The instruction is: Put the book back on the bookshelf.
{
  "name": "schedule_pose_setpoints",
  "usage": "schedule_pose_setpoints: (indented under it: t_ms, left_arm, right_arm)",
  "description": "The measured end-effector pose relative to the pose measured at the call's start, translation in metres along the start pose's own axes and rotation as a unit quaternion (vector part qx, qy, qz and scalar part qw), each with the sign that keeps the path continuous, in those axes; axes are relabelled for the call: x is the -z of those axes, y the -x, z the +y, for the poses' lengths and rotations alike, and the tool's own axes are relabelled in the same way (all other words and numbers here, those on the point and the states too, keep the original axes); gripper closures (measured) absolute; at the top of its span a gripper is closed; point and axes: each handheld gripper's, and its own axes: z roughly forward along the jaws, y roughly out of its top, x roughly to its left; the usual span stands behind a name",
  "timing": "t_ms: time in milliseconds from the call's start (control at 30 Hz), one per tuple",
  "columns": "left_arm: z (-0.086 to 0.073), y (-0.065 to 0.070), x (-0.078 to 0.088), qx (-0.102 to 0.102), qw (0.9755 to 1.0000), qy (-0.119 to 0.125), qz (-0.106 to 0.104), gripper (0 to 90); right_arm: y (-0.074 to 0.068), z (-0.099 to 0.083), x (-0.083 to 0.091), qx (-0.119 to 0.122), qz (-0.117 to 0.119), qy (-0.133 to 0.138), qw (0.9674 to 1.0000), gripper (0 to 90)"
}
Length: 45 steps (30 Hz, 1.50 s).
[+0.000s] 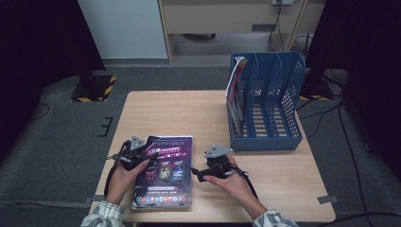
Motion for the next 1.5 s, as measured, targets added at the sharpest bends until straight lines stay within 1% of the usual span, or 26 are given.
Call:
schedule_pose_setpoints:
  t_ms: [67,167,233,267,433,500,633,700,733,767,800,867,900,967,1000,1033,1133,1233,1300,1367,1500]
  left_arm:
    - [0.0,0.0,0.0,0.0,1.0,0.001,-0.001,32.7]
    - [0.0,0.002,-0.001,-0.002,1.0,0.003,-0.001,32.7]
    - [0.001,0.003,-0.001,-0.006,1.0,0.003,0.0,32.6]
    - [0.001,0.003,-0.002,-0.005,1.0,0.004,0.0,32.5]
    - [0.001,0.004,-0.001,-0.007,1.0,0.004,0.0,32.3]
    - [0.001,0.004,-0.002,-0.008,1.0,0.004,-0.001,32.3]
    - [0.002,0.007,-0.003,-0.012,0.9999,0.005,-0.003,32.3]
    - [0.003,0.01,-0.004,-0.014,0.9997,0.008,-0.016,33.6]
    - [0.004,0.013,-0.005,-0.019,0.9996,0.007,-0.02,33.7]
    - [0.005,0.017,-0.006,-0.024,0.9995,0.007,-0.021,33.8]
    - [0.007,0.021,-0.007,-0.029,0.9994,0.004,-0.016,33.6]
    - [0.008,0.023,-0.008,-0.025,0.9996,0.001,-0.014,31.8]
    - [0.008,0.022,-0.008,-0.024,0.9996,0.001,-0.016,31.5]
    - [0.007,0.02,-0.009,-0.018,0.9996,0.005,-0.022,30.8]
    - [0.006,0.019,-0.009,-0.014,0.9996,0.007,-0.024,30.5]
    - [0.005,0.019,-0.009,-0.011,0.9996,0.01,-0.024,30.2]
    - [0.004,0.019,-0.009,-0.007,0.9996,0.014,-0.024,29.7]
    - [0.002,0.018,-0.01,0.004,0.9995,0.016,-0.026,28.9]
    - [0.002,0.018,-0.01,0.003,0.9995,0.016,-0.026,28.9]
    - [0.002,0.018,-0.01,0.002,0.9995,0.016,-0.026,28.9]
    - [0.002,0.018,-0.01,0.004,0.9995,0.018,-0.026,28.8]
  right_arm:
    - [0.001,0.002,-0.003,-0.006,0.007,-0.002,1.0,14.0]
    - [0.003,0.004,-0.01,-0.01,0.017,-0.009,0.9998,12.6]
    - [0.003,0.004,-0.014,-0.007,0.019,-0.015,0.9997,12.3]
    - [0.003,0.004,-0.017,-0.008,0.02,-0.015,0.9997,13.6]
    - [0.005,0.004,-0.029,-0.014,0.032,-0.027,0.999,12.9]
    - [0.005,0.004,-0.031,-0.023,0.037,-0.026,0.9987,12.7]
    - [0.005,0.004,-0.031,-0.023,0.042,-0.026,0.9985,11.7]
    - [0.005,0.004,-0.031,-0.022,0.043,-0.027,0.9985,11.4]
    - [0.004,0.004,-0.032,-0.022,0.044,-0.029,0.9984,11.0]
    - [0.004,0.004,-0.032,-0.022,0.046,-0.031,0.9983,10.0]
    - [0.003,0.003,-0.032,-0.024,0.045,-0.03,0.9982,8.0]
    - [0.004,0.003,-0.032,-0.023,0.042,-0.032,0.9983,7.7]
    - [0.005,0.002,-0.031,-0.027,0.043,-0.031,0.9982,8.1]
    - [0.007,0.001,-0.031,-0.034,0.045,-0.03,0.9979,7.9]
    - [0.007,0.0,-0.031,-0.034,0.046,-0.028,0.998,7.7]
    - [0.007,0.0,-0.031,-0.039,0.047,-0.029,0.9977,7.6]
    - [0.008,-0.001,-0.032,-0.04,0.047,-0.027,0.9977,7.4]
    - [0.008,-0.003,-0.032,-0.053,0.051,-0.023,0.997,7.1]
    - [0.01,-0.007,-0.034,-0.077,0.062,-0.02,0.9949,6.8]
    - [0.011,-0.008,-0.035,-0.088,0.067,-0.018,0.9937,6.6]
    - [0.011,-0.008,-0.037,-0.093,0.074,-0.019,0.9928,6.7]
